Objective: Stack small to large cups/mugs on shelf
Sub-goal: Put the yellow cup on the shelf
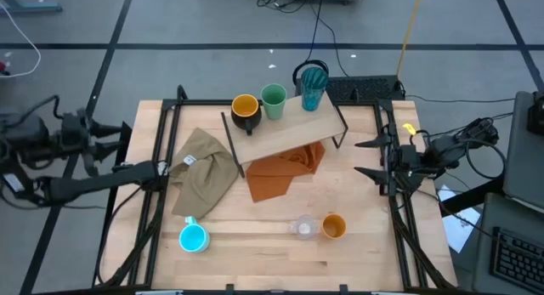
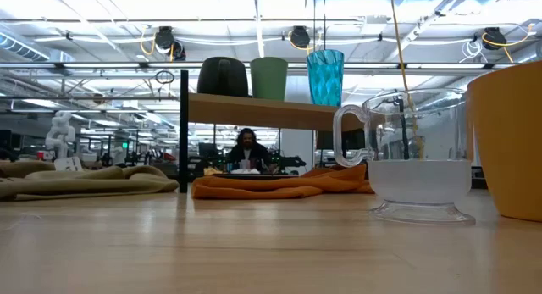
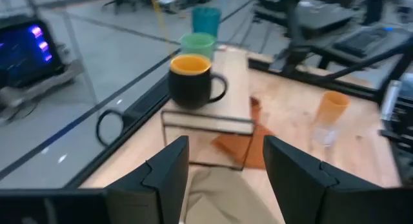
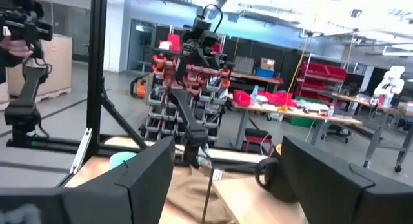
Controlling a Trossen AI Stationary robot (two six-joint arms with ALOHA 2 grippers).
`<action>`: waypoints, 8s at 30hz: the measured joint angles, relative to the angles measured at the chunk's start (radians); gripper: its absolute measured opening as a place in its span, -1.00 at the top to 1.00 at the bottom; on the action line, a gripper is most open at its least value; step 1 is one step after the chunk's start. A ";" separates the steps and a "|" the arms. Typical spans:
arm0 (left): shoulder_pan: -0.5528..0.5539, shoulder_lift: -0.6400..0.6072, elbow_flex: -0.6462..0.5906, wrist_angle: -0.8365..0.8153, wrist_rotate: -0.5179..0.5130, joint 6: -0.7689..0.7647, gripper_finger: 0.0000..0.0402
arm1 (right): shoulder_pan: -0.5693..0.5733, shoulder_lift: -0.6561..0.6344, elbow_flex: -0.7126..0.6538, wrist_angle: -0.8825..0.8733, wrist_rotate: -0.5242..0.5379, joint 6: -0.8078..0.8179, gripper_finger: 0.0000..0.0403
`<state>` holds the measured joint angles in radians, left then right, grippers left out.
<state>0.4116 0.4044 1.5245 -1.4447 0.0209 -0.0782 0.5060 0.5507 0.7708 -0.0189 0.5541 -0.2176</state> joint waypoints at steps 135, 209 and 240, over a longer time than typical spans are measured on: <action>0.695 -0.399 -0.410 0.065 0.553 0.025 0.00 | -0.146 0.656 0.106 -0.584 -0.786 0.980 -0.36; 0.695 -0.398 -0.410 0.050 0.534 0.047 0.00 | -0.173 0.747 0.048 -0.623 -0.684 0.961 0.98; 0.695 -0.398 -0.410 0.050 0.529 0.048 0.00 | -0.358 0.579 0.452 -0.855 -0.343 0.533 1.00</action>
<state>1.1065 0.0063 1.1149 -1.3946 0.5495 -0.0299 0.1483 1.1294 1.2228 -0.8740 0.2115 0.3153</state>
